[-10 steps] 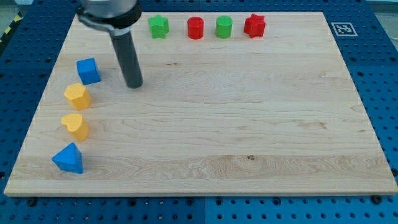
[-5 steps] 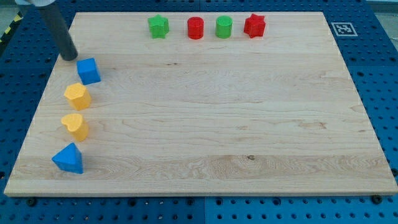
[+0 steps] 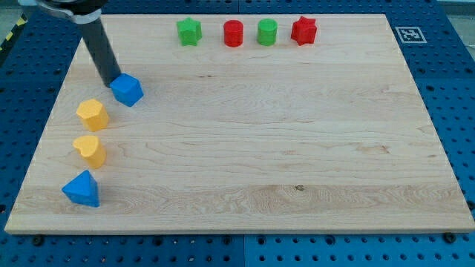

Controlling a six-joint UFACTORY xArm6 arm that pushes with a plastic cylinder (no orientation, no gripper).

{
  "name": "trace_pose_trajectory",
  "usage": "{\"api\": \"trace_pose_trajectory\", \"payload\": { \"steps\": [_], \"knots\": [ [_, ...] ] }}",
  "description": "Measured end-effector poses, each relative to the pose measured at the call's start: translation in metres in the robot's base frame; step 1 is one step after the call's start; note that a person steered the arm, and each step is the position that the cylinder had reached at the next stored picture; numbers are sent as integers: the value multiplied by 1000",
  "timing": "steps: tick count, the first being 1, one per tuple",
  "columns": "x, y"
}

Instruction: Slide the blue cube towards the center

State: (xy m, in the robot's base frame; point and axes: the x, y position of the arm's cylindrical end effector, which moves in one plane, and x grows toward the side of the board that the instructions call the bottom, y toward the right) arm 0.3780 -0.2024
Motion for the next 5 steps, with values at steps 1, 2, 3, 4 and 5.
{"api": "trace_pose_trajectory", "payload": {
  "steps": [1,2,3,4,5],
  "knots": [
    [2,12],
    [5,14],
    [13,14],
    [16,16],
    [24,16]
  ]
}}
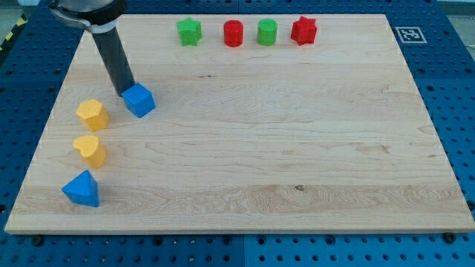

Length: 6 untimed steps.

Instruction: Slide the blue cube towards the center

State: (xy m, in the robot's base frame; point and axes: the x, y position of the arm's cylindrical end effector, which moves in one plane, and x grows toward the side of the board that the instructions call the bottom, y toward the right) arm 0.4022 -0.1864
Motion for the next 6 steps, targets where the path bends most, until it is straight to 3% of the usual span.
{"api": "trace_pose_trajectory", "payload": {
  "steps": [4,6],
  "knots": [
    [36,3],
    [38,65]
  ]
}}
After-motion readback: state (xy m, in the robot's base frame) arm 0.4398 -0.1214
